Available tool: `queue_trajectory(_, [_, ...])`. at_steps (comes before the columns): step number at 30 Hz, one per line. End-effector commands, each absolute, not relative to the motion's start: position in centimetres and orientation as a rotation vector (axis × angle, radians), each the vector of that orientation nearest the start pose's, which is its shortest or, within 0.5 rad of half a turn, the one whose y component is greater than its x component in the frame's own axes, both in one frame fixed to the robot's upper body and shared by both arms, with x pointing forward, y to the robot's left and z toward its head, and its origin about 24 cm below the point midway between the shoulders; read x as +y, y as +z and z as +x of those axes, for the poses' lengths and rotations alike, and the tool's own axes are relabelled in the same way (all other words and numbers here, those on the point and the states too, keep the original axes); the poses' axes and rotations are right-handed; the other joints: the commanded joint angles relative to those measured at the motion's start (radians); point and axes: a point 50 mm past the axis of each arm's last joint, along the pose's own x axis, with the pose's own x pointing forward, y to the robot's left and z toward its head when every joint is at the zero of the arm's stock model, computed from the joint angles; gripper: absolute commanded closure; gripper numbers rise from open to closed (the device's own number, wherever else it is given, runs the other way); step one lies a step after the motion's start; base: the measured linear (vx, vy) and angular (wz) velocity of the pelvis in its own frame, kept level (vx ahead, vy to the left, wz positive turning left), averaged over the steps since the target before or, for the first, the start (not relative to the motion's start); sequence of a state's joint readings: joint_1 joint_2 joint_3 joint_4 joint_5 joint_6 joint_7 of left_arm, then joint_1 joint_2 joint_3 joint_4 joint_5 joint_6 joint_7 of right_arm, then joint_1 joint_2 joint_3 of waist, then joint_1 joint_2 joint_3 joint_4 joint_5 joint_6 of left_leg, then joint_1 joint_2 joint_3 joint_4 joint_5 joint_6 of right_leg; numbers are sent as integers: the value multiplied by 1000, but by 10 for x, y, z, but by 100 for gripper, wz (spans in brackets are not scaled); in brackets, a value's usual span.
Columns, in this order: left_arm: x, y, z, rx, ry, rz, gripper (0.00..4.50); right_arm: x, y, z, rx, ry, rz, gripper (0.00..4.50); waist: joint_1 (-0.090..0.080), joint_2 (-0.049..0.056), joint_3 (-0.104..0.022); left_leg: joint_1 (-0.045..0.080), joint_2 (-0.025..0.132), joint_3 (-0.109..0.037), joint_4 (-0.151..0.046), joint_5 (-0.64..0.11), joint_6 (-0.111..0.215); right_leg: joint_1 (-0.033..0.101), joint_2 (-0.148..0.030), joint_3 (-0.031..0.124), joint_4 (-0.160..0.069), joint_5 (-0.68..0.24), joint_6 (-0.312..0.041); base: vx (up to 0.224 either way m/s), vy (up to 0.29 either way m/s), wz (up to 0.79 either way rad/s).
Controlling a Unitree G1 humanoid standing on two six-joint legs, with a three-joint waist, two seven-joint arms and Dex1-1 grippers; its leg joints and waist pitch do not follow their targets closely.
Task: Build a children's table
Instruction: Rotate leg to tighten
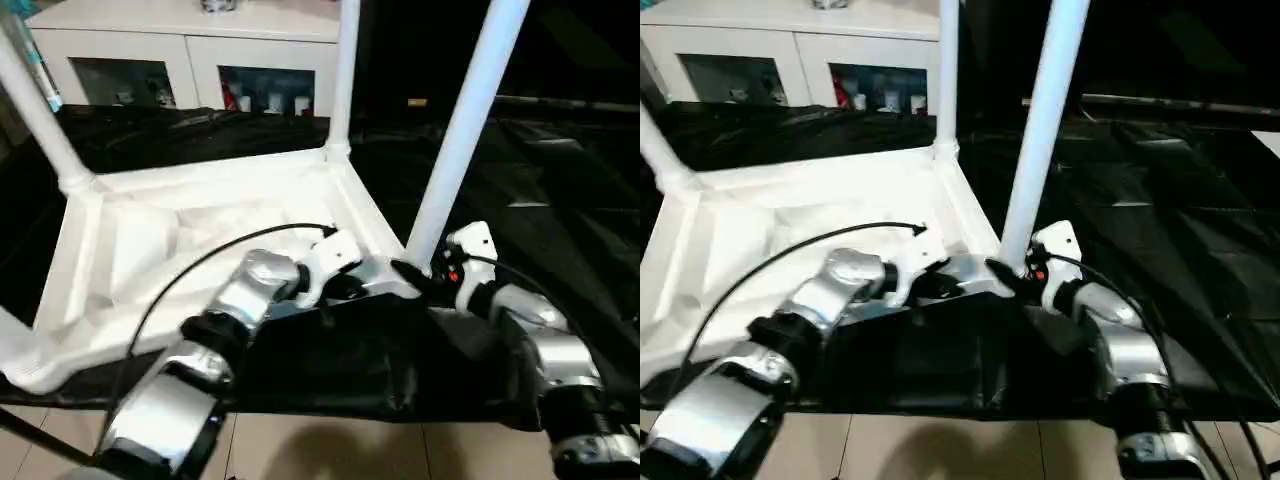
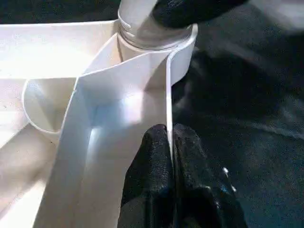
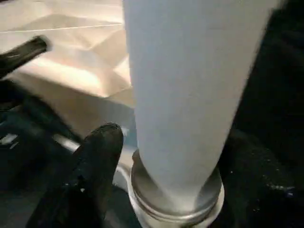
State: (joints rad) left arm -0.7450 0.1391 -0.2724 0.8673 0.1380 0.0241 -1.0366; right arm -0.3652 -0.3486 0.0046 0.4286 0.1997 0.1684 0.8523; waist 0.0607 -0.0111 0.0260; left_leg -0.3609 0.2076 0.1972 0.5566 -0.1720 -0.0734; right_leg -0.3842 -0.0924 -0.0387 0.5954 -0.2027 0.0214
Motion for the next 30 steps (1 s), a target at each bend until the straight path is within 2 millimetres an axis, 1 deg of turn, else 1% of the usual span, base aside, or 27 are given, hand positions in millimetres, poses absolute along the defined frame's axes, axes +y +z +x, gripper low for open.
queue_trajectory(1, [67,37,322,400,-1401,321,450,-170,46,298,276,943,-30,138,8,-25,-43,0,22,-8,-49,-183,111,37,-45,25,-72,-138,-225,0,0,0])
queue_trajectory(3, [74,37,321,407,-1425,322,450,-176,47,296,288,985,-64,138,8,-23,-44,2,23,-7,-48,-176,113,34,-44,25,-69,-121,-240,0,0,0])
queue_trajectory(4, [74,37,321,408,-1429,321,450,-177,47,295,288,989,-68,138,9,-23,-45,1,24,-7,-46,-165,113,36,-44,25,-64,-102,-249,0,0,0])
queue_trajectory(5, [78,37,320,423,-1451,311,450,-178,46,293,295,1018,-75,138,8,-21,-43,0,25,-7,-47,-168,114,34,-43,24,-64,-96,-256,0,0,0])
queue_trajectory(8, [83,38,317,442,-1488,296,450,-177,45,288,313,1072,-60,138,10,-20,-43,1,26,-5,-47,-180,113,34,-43,24,-62,-97,-262,0,0,0])
queue_trajectory(10, [88,38,314,455,-1516,284,450,-176,45,285,319,1103,-48,165,12,-20,-42,1,26,-4,-47,-183,109,33,-44,24,-63,-108,-261,0,0,0])
queue_trajectory(12, [91,36,311,474,-1541,284,450,-176,44,285,325,1111,-42,173,14,-22,-42,1,27,-3,-47,-186,104,33,-44,24,-64,-121,-259,0,0,0])
queue_trajectory(13, [92,36,310,478,-1546,284,450,-176,43,285,327,1112,-42,173,16,-20,-42,2,28,-4,-48,-188,101,33,-45,24,-63,-125,-258,0,0,0])
queue_trajectory(14, [92,36,309,481,-1550,283,450,-175,43,285,328,1112,-41,183,16,-19,-41,2,28,-4,-49,-193,96,31,-45,25,-65,-138,-254,0,0,0])
queue_trajectory(15, [93,36,309,483,-1554,280,450,-175,43,285,330,1115,-30,208,17,-20,-41,2,27,-4,-49,-192,92,32,-44,25,-64,-139,-251,0,0,0])
queue_trajectory(17, [95,36,307,492,-1562,276,450,-176,43,285,334,1122,-30,213,17,-21,-41,3,27,-5,-50,-197,86,31,-45,25,-65,-148,-248,0,0,0])
queue_trajectory(19, [95,35,307,498,-1566,274,450,-176,43,285,338,1127,-30,228,16,-21,-42,2,26,-5,-50,-195,83,32,-45,26,-64,-146,-243,0,0,0])
queue_trajectory(20, [95,35,307,499,-1568,273,450,-176,42,285,339,1128,-29,228,16,-20,-42,3,26,-5,-50,-191,85,31,-45,26,-64,-138,-245,0,0,0])
queue_trajectory(23, [96,35,306,505,-1569,277,450,-176,41,284,344,1122,-23,234,15,-22,-43,2,25,-5,-47,-176,91,33,-44,26,-61,-110,-249,0,0,0])
queue_trajectory(25, [93,34,309,496,-1515,294,450,-178,36,289,342,1022,-14,239,14,-21,-42,2,25,-4,-48,-178,92,32,-43,26,-62,-114,-251,0,0,0])
queue_trajectory(26, [93,34,309,496,-1515,294,450,-178,36,289,342,1022,-14,239,12,-21,-41,2,24,-5,-49,-190,87,31,-44,26,-65,-134,-248,0,0,0])
queue_trajectory(27, [91,33,313,492,-1457,305,450,-179,33,294,336,936,-5,239,10,-22,-40,1,24,-5,-50,-198,82,30,-45,26,-67,-150,-244,0,0,0])
queue_trajectory(28, [89,33,316,489,-1417,312,450,-180,31,297,332,878,7,241,6,-22,-38,2,23,-7,-52,-223,69,28,-45,26,-72,-198,-235,0,0,0])
queue_trajectory(29, [86,32,323,475,-1329,324,450,-181,28,301,326,784,34,241,3,-21,-37,3,22,-7,-54,-234,62,27,-45,26,-74,-222,-228,0,0,0])
queue_trajectory(30, [83,32,329,469,-1248,329,450,-181,24,304,325,703,49,243,-2,-20,-37,9,23,-9,-57,-265,31,21,-46,27,-81,-276,-214,0,0,0])
